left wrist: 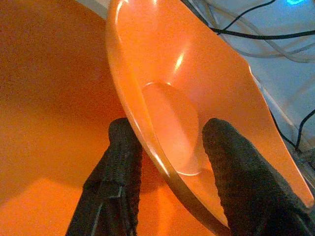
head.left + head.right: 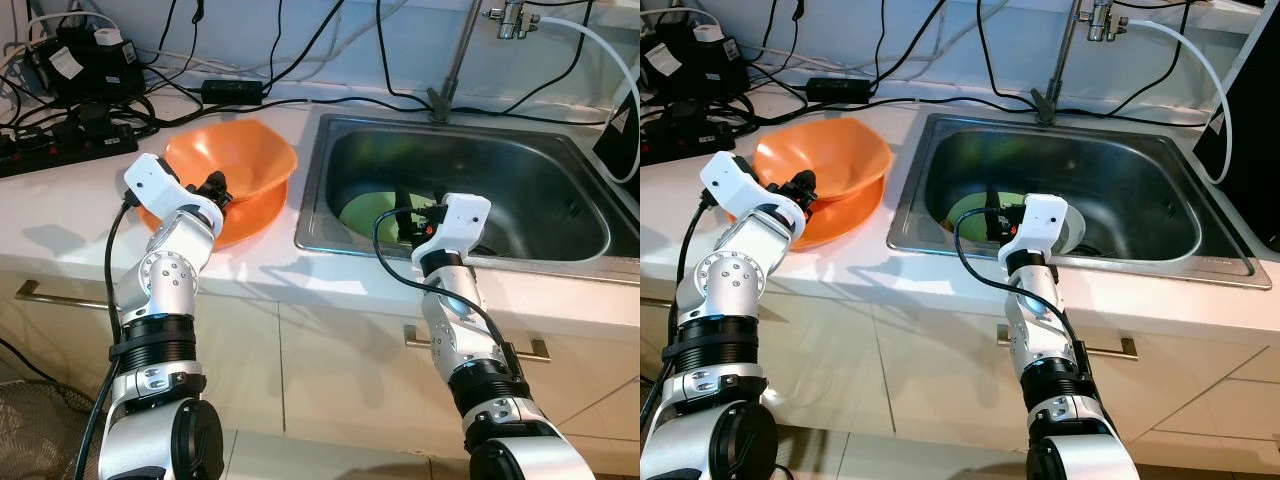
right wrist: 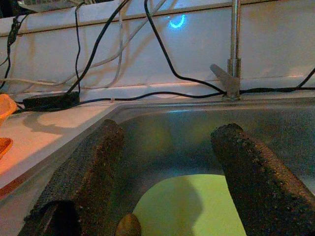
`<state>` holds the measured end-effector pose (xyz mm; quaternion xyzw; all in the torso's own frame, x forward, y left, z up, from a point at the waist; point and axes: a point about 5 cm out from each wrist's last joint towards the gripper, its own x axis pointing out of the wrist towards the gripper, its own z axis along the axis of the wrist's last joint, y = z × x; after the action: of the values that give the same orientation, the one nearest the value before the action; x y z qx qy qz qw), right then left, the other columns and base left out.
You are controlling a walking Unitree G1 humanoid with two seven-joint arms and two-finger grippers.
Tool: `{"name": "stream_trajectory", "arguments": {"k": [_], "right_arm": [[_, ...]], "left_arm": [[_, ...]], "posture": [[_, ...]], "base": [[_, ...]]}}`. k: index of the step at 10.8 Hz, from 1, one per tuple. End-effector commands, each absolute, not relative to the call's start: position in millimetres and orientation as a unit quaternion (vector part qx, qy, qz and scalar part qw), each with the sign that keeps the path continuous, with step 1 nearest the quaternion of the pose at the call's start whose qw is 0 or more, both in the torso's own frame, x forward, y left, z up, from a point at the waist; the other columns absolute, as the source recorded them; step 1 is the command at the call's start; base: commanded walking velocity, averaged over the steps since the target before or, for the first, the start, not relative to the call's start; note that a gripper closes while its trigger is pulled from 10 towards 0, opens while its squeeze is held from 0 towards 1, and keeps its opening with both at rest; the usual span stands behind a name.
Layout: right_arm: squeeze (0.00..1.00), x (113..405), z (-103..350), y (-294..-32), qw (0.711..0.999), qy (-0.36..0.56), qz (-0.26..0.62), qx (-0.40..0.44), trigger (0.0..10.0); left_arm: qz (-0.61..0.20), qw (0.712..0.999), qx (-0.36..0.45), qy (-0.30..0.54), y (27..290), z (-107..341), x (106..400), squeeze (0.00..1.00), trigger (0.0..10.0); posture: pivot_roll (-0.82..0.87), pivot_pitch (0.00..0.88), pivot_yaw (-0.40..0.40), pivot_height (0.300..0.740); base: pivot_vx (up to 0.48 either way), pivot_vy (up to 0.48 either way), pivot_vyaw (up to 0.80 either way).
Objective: Kitchen organization
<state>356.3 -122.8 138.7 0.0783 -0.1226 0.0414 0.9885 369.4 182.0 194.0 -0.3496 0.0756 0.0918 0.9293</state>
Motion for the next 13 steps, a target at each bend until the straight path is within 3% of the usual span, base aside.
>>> {"name": "stream_trajectory", "arguments": {"k": [1, 9, 13], "right_arm": [[0.00, 359.1, 142.0, -124.6, 0.988, -0.124, 0.041, 0.078, 10.0], [0.00, 359.9, 141.4, -121.5, 0.988, -0.117, 0.048, 0.087, 10.0], [0.00, 364.4, 157.8, -119.3, 0.981, -0.134, 0.058, 0.125, 10.0]], "left_arm": [[0.098, 0.930, -0.343, 0.090, 178.8, 190.6, 370.9, 0.00, 0.0], [0.103, 0.924, -0.368, 0.025, 182.7, 199.1, 367.9, 0.00, 0.0], [0.047, 0.916, -0.391, -0.074, 179.1, 224.7, 364.3, 0.00, 0.0]], "posture": [[0.21, 0.000, -0.007, 0.740], [0.21, 0.000, -0.013, 0.740], [0.21, 0.000, -0.017, 0.740]], "base": [[0.000, 0.000, 0.00], [0.000, 0.000, 0.00], [0.000, 0.000, 0.00]]}}
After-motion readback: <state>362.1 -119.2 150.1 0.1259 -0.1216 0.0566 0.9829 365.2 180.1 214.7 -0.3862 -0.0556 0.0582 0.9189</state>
